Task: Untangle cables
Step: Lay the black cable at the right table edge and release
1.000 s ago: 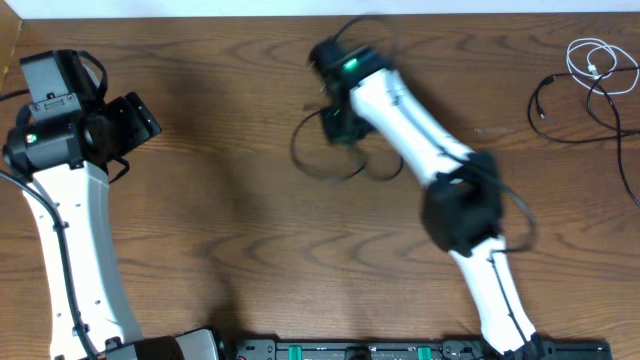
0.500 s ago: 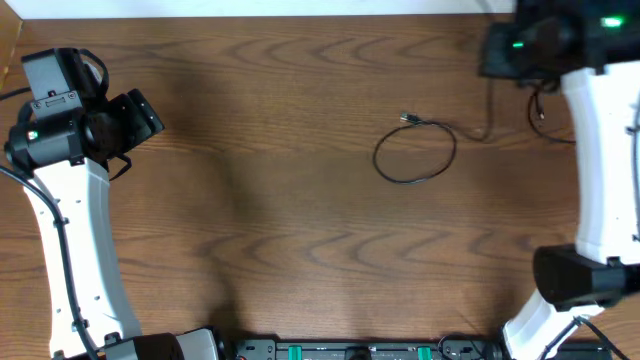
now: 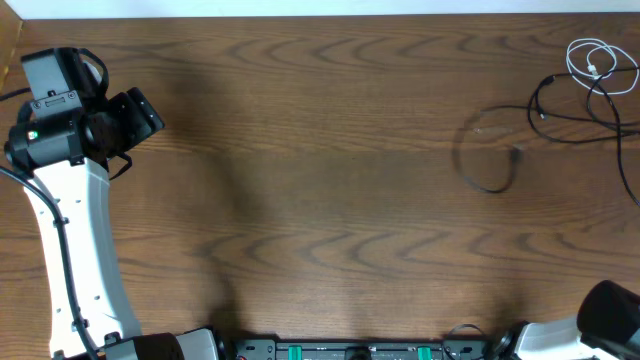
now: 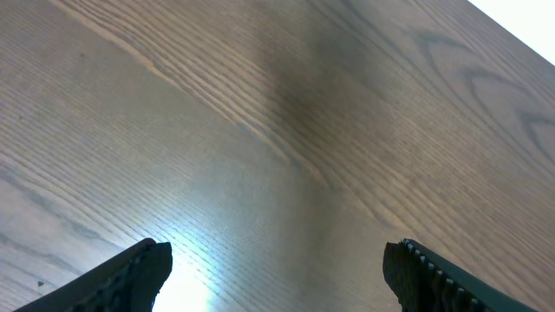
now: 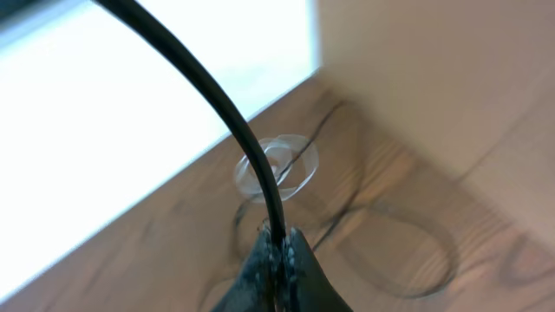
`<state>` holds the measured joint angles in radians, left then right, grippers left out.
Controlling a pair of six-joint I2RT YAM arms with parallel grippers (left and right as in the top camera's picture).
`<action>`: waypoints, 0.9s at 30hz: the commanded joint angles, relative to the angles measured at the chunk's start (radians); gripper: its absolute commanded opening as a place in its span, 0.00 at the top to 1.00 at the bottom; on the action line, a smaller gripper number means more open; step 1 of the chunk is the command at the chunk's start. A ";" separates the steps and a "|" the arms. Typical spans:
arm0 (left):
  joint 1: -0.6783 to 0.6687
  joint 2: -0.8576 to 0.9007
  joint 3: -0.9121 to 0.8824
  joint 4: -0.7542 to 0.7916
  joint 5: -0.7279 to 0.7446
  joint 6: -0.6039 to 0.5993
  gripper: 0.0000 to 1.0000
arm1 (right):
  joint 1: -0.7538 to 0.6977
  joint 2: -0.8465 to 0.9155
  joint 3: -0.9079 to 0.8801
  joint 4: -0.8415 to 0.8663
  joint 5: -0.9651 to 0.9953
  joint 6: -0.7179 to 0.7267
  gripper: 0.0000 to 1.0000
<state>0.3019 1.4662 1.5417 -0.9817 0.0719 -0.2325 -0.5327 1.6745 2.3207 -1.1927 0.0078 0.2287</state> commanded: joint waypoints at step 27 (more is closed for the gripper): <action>0.000 0.004 0.011 0.052 0.051 -0.043 0.17 | -0.212 0.212 0.001 -0.117 0.151 0.087 0.99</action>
<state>0.3019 1.4662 1.5417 -0.9318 0.1139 -0.2661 -0.7662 1.8828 2.3142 -1.2461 0.2016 0.2367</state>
